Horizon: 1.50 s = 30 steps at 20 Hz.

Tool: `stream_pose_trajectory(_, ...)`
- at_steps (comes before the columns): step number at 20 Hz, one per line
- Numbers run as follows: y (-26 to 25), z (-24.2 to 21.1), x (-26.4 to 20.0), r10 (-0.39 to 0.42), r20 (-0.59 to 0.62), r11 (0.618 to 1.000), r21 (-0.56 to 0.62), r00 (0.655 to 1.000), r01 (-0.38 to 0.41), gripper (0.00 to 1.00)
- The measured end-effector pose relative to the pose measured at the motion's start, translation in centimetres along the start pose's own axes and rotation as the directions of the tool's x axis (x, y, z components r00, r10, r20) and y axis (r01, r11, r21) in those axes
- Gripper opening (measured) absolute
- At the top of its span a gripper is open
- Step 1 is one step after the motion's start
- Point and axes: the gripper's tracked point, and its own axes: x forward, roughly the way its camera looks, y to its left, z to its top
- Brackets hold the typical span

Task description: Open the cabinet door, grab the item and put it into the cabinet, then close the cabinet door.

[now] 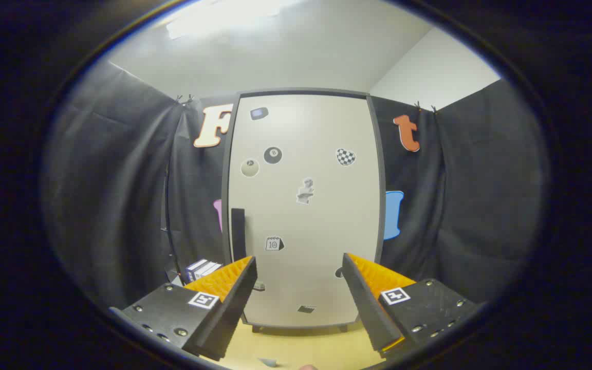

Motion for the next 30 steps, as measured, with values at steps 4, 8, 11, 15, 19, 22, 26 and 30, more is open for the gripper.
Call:
stream_pose_trajectory(4, 0.0, -1.0, -0.3, -0.015, -0.046, 0.999, -0.042, 0.999, 0.013, 0.98)
stream_pose_trajectory(8, 0.1, -0.7, -0.4, -0.019, -0.037, 0.999, -0.037, 0.999, 0.017, 0.99)
stream_pose_trajectory(11, -0.2, -0.7, -0.4, -0.031, -0.044, 0.999, -0.038, 0.999, 0.029, 0.99)
stream_pose_trajectory(15, -0.3, -0.6, 0.0, -0.031, -0.042, 0.999, -0.029, 0.999, 0.029, 0.99)
stream_pose_trajectory(19, 0.1, -0.7, 0.4, -0.025, -0.050, 0.999, -0.034, 0.998, 0.023, 0.99)
stream_pose_trajectory(22, 0.5, -1.3, 1.0, -0.019, -0.071, 0.999, -0.037, 0.997, 0.016, 0.99)
stream_pose_trajectory(26, 2.3, -1.9, 2.9, 0.006, -0.076, 0.999, -0.032, 0.997, -0.009, 0.99)
stream_pose_trajectory(30, 5.6, -3.2, 5.3, 0.046, -0.094, 0.999, -0.015, 0.995, -0.048, 0.99)
